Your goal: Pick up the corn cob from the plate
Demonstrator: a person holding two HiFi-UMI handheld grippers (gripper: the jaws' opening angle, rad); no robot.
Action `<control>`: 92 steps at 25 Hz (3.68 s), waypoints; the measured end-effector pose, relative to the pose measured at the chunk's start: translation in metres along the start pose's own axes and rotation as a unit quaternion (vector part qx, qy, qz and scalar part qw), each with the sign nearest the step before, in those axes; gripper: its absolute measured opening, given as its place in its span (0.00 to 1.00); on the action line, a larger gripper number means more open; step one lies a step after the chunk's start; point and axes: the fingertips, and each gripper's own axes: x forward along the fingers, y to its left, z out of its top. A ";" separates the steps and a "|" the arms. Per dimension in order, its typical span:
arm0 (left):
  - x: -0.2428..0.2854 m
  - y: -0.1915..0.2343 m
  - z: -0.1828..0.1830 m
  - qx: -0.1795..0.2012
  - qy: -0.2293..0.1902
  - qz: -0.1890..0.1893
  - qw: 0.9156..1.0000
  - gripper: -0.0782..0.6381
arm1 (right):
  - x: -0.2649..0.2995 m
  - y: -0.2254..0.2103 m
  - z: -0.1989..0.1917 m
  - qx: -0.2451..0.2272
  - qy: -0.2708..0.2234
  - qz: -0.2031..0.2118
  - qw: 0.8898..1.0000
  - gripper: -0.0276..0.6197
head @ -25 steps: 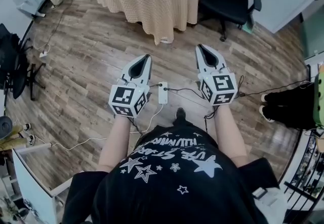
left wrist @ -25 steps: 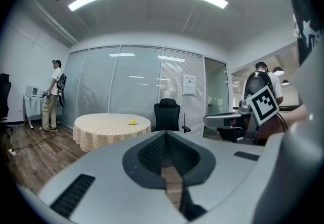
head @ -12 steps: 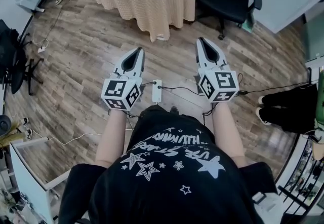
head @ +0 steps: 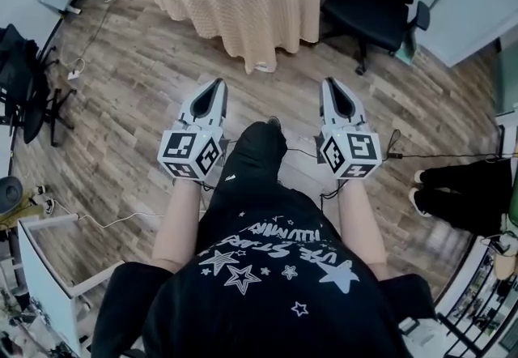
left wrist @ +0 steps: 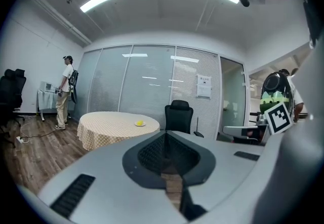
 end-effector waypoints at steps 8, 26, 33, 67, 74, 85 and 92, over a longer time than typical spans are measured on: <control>0.088 0.016 0.005 0.024 -0.011 0.012 1.000 0.12 | 0.049 -0.063 0.004 0.017 0.004 -0.024 1.000 0.10; 0.393 0.186 0.065 0.015 0.015 0.022 1.000 0.12 | 0.413 -0.179 0.050 0.063 0.043 -0.022 0.997 0.10; 0.435 0.235 0.077 0.006 0.018 0.022 1.000 0.12 | 0.491 -0.170 0.064 0.055 0.056 -0.010 0.997 0.10; 0.682 0.412 0.057 -0.053 0.087 0.114 0.988 0.12 | 0.844 -0.260 -0.025 0.152 0.256 0.060 0.953 0.25; 0.721 0.476 0.069 -0.053 0.093 0.066 0.992 0.12 | 0.902 -0.244 -0.034 0.208 0.270 0.017 0.940 0.45; 0.769 0.571 0.075 -0.023 0.110 -0.014 0.994 0.12 | 0.984 -0.255 -0.057 0.168 0.326 -0.123 0.922 0.47; 0.790 0.612 0.071 -0.031 0.118 -0.055 0.991 0.12 | 1.009 -0.261 -0.082 0.152 0.375 -0.185 0.895 0.46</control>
